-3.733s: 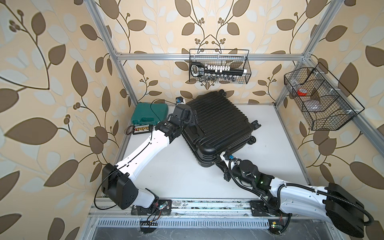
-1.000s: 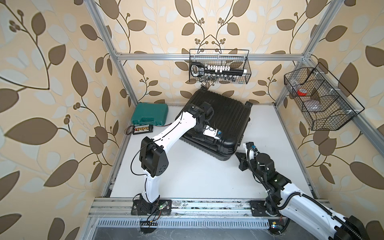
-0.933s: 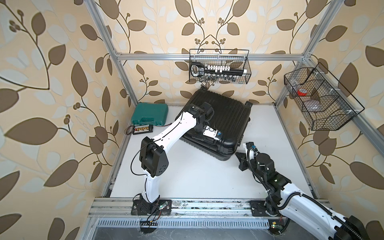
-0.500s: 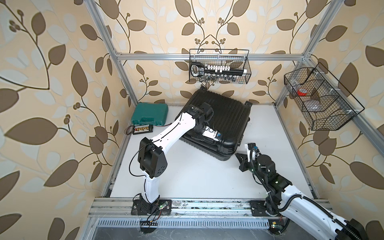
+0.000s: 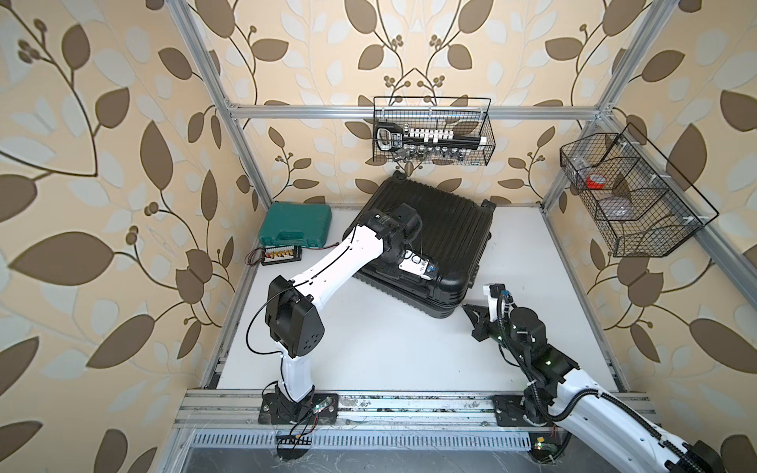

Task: Close the suitcase zippers
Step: Adjust the suitcase at the center of the board.

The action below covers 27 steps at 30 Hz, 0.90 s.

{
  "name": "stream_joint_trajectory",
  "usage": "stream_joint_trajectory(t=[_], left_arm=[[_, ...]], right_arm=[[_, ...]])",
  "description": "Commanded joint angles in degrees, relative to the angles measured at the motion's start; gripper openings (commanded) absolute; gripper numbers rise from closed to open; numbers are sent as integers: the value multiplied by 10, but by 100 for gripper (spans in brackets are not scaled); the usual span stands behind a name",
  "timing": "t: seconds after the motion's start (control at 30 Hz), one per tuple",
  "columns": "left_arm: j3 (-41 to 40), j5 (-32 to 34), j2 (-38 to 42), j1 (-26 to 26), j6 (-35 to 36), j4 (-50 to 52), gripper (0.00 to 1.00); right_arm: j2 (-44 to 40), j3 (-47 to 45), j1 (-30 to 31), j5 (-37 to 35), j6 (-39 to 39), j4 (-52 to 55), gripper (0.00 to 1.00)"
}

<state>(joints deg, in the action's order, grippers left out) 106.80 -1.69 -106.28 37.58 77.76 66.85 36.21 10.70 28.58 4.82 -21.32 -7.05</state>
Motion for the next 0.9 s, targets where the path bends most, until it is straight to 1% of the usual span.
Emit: stream_joint_trajectory(t=[0.0, 0.2, 0.4, 0.57, 0.73, 0.87], left_arm=[[21, 39, 68, -1, -58, -140, 16], [29, 58, 59, 3, -89, -155, 15], [46, 56, 58, 9, -111, -169, 13], [68, 66, 49, 15, -125, -168, 14], [82, 72, 40, 22, -154, -168, 13], [83, 71, 37, 31, -166, -164, 13]], right_arm=[[-10, -8, 12, 73, -3, 3, 0], [-21, -9, 24, 101, 8, -8, 0], [-18, -6, 46, 123, 16, -20, 0], [-21, -9, 73, 127, 29, -39, 0], [-15, -17, 83, 140, 30, -67, 0], [-6, -18, 92, 130, 35, -80, 0]])
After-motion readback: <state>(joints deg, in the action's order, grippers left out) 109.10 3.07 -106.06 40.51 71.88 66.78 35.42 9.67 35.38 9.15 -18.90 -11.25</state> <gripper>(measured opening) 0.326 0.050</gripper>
